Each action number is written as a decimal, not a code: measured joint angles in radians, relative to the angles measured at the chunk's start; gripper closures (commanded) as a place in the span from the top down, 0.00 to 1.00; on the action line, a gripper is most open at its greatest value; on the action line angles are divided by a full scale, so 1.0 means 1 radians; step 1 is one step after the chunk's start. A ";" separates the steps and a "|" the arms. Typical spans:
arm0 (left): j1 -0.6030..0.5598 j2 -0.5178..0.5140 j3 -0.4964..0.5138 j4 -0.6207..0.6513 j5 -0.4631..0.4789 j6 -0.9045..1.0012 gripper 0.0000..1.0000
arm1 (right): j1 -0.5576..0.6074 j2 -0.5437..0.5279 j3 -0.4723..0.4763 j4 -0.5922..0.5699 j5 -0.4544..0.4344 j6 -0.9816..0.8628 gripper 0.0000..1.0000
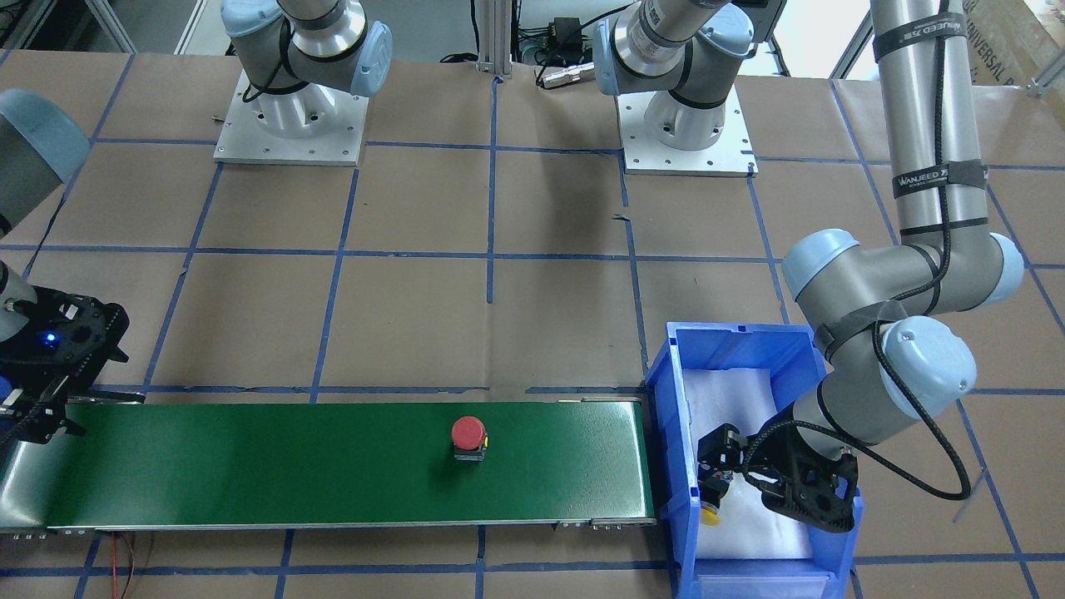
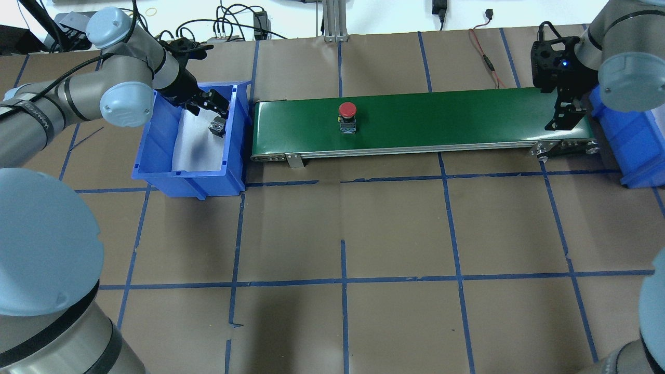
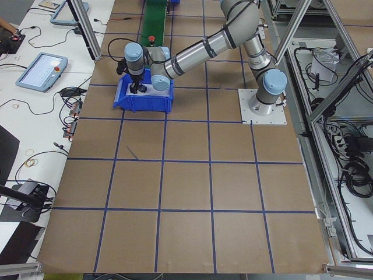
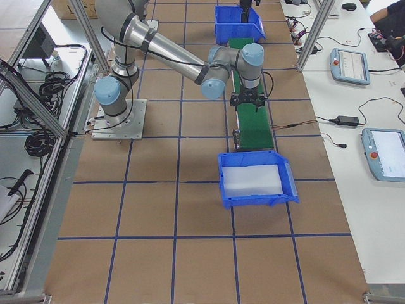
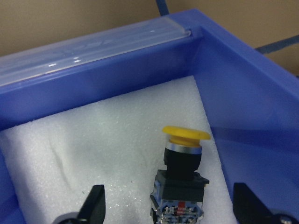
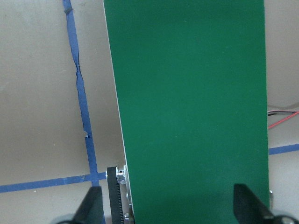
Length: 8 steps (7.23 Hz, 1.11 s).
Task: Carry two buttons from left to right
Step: 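Grasp the yellow-capped button with the left gripper and lift it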
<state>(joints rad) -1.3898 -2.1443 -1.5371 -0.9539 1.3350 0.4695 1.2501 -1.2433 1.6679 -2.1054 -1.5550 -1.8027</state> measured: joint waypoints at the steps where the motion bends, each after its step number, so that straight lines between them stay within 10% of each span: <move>1: 0.000 -0.002 -0.002 0.001 0.000 0.000 0.94 | 0.001 0.002 0.001 -0.004 0.012 -0.013 1.00; 6: 0.000 -0.017 -0.011 0.000 -0.007 -0.001 0.90 | 0.047 0.025 -0.002 -0.017 0.033 -0.027 1.00; 8: 0.000 -0.019 -0.017 0.000 -0.014 0.000 0.74 | 0.066 0.026 -0.002 -0.019 0.024 -0.026 1.00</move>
<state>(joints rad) -1.3898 -2.1636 -1.5541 -0.9541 1.3208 0.4692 1.3161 -1.2170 1.6655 -2.1246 -1.5313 -1.8283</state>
